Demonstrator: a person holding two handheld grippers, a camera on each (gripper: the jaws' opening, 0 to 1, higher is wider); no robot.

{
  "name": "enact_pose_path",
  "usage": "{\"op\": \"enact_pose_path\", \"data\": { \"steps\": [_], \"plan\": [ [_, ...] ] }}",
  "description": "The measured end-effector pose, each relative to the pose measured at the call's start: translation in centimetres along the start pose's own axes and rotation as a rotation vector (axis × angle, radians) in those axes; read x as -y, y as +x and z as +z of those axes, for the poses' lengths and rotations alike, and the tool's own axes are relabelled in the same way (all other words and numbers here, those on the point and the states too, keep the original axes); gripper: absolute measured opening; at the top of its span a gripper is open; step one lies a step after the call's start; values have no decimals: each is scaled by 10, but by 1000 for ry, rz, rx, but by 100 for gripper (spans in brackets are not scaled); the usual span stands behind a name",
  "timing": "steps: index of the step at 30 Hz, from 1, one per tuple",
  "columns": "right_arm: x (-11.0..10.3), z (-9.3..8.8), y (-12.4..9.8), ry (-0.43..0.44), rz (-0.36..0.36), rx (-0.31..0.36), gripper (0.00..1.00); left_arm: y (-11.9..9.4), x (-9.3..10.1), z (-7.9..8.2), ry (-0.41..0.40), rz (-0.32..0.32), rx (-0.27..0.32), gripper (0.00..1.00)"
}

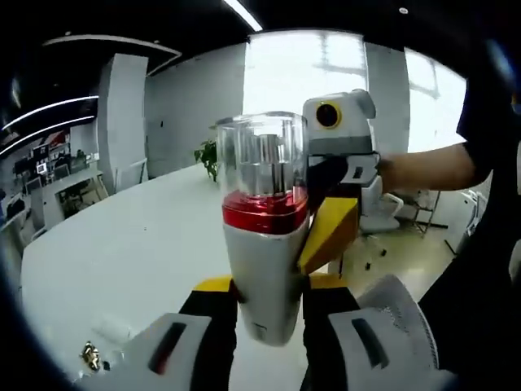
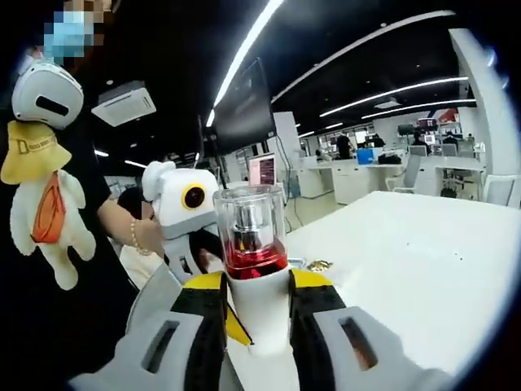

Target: Arrange the skincare products in the storage area until every visible bottle or jar stands upright without overlapping.

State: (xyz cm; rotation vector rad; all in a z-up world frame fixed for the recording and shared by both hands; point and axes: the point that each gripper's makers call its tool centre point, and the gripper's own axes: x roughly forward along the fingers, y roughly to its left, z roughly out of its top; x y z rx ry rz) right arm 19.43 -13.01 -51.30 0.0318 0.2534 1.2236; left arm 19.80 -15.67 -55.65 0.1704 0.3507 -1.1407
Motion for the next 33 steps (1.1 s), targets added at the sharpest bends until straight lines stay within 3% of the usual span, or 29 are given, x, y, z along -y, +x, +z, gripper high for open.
{"op": "enact_pose_path", "data": {
  "steps": [6,17,25,33],
  "plan": [
    [10,-15,-6,-57,13,-47,26,14,0,-10,14,-25,6,30],
    [35,-55,-6,-102,-11,-156,26,48,-11,-44,62,-57,-3,28],
    [58,-89,-1,-150,-26,-253,26,76,-22,-69,67,-38,-31,28],
    [77,-118,5,-156,-33,-301,26,95,-35,-93,103,-33,-54,28]
  ]
}}
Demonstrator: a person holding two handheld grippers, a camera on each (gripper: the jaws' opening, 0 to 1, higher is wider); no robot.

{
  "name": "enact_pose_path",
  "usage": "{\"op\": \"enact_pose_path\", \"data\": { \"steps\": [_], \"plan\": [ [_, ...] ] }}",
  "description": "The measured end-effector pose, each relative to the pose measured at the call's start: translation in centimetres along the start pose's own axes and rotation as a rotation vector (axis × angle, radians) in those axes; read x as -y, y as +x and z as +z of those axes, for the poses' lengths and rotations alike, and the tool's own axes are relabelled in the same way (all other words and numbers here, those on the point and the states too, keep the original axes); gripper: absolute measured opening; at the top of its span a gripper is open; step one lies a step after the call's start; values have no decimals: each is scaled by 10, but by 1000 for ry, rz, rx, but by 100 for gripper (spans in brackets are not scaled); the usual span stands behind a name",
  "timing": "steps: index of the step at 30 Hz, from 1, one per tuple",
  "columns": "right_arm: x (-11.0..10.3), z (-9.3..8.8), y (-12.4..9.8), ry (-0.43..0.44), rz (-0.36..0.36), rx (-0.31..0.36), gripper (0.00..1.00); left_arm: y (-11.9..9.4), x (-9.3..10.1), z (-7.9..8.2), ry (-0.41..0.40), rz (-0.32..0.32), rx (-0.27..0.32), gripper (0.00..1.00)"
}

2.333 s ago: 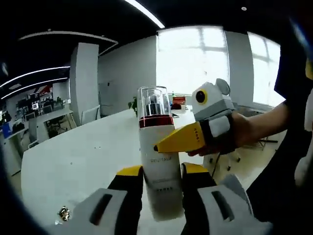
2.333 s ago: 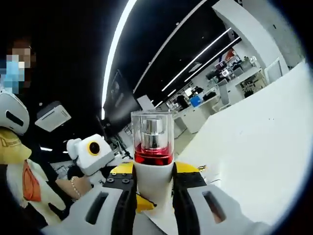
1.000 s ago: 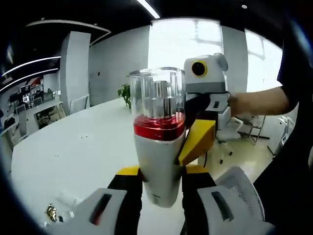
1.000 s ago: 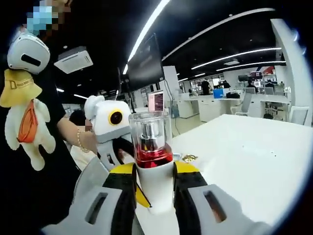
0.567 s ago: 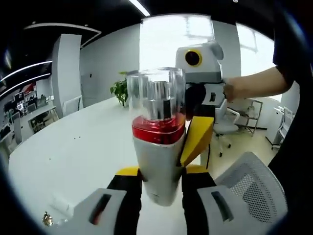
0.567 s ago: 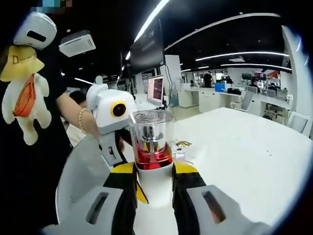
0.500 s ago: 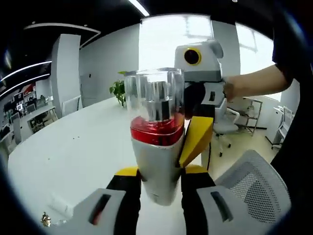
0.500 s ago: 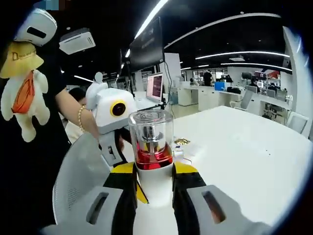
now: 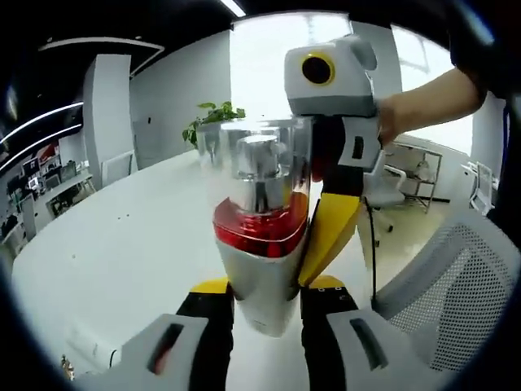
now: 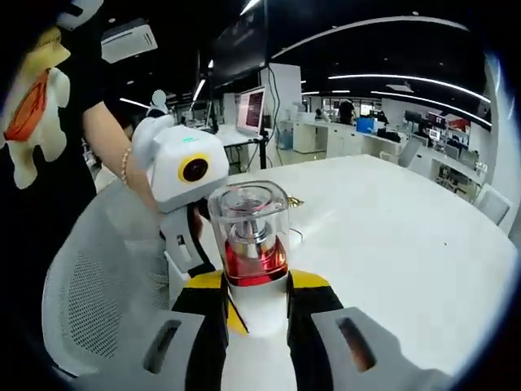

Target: Arrange the skincare products in the storage area until every visible bottle or jar stands upright without overlapping.

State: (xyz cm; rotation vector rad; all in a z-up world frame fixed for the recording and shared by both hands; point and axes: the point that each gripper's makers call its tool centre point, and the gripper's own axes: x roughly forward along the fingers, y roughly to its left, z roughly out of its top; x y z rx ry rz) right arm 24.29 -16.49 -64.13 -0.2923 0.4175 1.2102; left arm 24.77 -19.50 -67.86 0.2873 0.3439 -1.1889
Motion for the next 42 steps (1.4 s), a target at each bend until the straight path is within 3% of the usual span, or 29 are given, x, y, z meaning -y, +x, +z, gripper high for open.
{"op": "enact_pose_path", "data": {
  "steps": [11,13,16,29,42],
  "plan": [
    [14,-26,16,-36,9,-66,26,17,-12,-24,1,19,-43,28],
    [17,-25,15,-34,6,-62,26,16,-14,-20,-46,26,-22,28],
    [19,-23,14,-50,10,-56,26,16,-19,-19,-11,29,-16,28],
    [44,-24,13,-35,-14,-46,27,31,-39,-13,-13,24,9,29],
    [89,-24,25,-83,-32,-41,27,50,-74,-9,31,38,0,30]
  ]
}}
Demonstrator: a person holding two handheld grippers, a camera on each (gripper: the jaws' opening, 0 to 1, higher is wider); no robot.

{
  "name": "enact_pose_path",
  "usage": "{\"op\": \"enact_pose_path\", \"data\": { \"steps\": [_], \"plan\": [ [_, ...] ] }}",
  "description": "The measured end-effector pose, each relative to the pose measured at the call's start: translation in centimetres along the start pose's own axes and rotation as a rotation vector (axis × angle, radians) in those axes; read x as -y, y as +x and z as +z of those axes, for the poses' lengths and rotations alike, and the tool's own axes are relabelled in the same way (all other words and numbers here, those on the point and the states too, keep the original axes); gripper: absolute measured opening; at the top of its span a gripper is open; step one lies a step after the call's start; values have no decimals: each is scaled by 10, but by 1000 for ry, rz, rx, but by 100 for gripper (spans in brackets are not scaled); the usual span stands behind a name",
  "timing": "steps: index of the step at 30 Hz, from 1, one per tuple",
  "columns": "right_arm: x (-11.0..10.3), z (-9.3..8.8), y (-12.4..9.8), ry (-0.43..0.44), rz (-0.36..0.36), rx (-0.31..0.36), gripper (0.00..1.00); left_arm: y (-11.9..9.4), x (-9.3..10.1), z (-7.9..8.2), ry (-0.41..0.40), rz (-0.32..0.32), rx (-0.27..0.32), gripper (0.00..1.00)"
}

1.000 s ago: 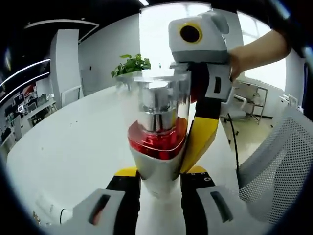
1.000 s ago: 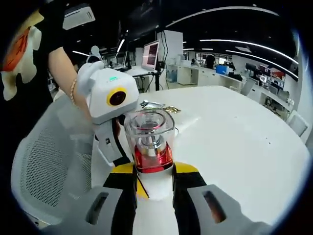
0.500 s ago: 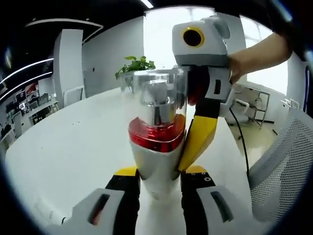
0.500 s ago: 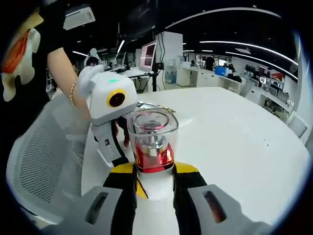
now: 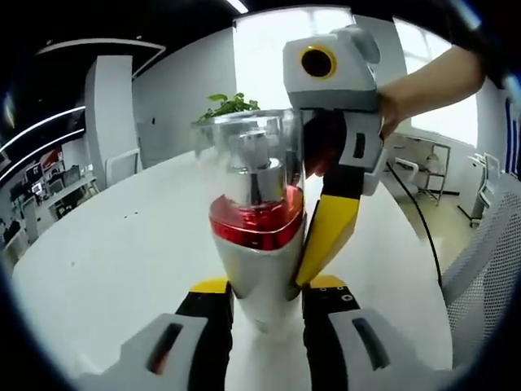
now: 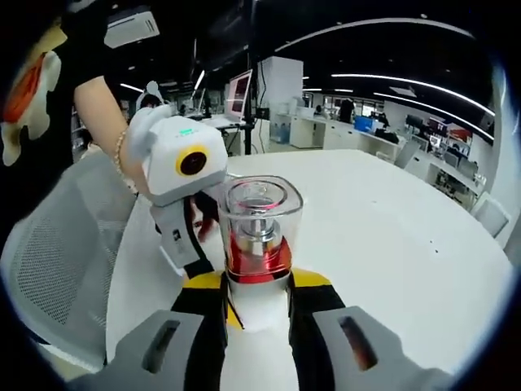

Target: Arrange the skincare products in the storage area until every visible bottle or jar stands upright without overlapping.

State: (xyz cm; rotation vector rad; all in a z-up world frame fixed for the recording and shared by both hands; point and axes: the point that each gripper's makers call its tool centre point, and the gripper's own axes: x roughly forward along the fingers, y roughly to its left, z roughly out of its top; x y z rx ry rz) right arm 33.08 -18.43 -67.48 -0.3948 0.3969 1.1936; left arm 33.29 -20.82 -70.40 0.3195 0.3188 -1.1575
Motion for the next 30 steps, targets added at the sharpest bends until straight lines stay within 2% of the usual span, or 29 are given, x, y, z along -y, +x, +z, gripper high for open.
{"op": "enact_pose_path", "data": {
  "steps": [11,18,21,26,30],
  "plan": [
    [14,0,12,23,7,-10,27,5,-23,-6,3,24,-18,31],
    [14,-1,12,55,0,-12,28,5,-22,-16,-2,34,-60,31],
    [15,-3,12,70,-16,-19,28,4,-18,-18,-27,25,-73,30],
    [13,-7,11,91,-30,-36,34,1,-16,-22,-41,20,-89,32],
    [14,-11,9,128,-55,-56,44,-6,-15,-24,-75,22,-108,34]
  ]
}}
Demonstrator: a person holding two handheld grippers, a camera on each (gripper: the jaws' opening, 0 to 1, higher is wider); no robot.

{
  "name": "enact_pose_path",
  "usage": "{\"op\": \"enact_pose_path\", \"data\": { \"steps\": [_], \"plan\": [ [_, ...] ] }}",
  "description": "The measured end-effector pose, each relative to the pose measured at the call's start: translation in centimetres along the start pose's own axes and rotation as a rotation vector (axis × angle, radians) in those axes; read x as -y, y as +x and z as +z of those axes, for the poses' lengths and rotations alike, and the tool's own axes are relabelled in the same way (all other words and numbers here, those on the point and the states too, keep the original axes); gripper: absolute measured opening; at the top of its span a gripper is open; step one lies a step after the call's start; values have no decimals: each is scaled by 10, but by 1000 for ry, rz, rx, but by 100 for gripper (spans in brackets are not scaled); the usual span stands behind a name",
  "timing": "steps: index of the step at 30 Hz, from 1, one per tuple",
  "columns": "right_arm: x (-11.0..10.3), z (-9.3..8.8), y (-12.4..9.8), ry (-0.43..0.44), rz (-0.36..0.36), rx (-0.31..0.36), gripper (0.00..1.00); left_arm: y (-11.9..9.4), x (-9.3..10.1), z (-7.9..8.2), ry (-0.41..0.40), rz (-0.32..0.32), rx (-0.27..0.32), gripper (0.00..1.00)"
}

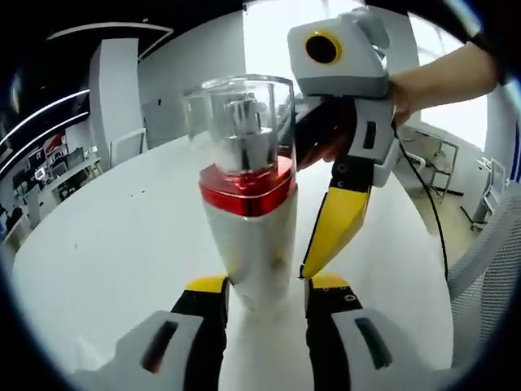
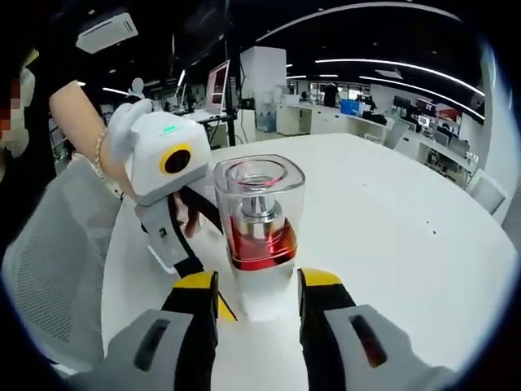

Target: Arrange the skincare products in the storage area until every visible bottle or jar stands upright without overlapping.

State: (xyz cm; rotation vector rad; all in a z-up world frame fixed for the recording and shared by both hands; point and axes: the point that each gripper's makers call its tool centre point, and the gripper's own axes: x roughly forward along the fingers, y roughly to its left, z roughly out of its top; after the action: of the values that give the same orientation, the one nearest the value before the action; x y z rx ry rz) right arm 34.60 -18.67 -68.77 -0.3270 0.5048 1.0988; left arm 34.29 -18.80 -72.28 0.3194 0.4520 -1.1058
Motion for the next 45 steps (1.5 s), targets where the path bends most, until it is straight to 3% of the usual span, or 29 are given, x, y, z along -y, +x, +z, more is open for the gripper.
{"op": "enact_pose_path", "data": {
  "steps": [7,14,21,39,45],
  "plan": [
    [-1,-3,-7,47,-60,-7,60,-15,1,-5,-44,21,-28,47],
    [-15,-2,-13,82,-98,4,67,-38,5,-13,-95,47,-50,53],
    [-29,14,-21,181,-134,92,79,-65,12,-17,-154,64,-48,59],
    [-77,20,-35,272,-190,158,94,-139,32,-49,-298,99,-76,87],
    [-92,23,-40,300,-204,179,98,-169,39,-49,-320,140,-46,96]
  ]
}}
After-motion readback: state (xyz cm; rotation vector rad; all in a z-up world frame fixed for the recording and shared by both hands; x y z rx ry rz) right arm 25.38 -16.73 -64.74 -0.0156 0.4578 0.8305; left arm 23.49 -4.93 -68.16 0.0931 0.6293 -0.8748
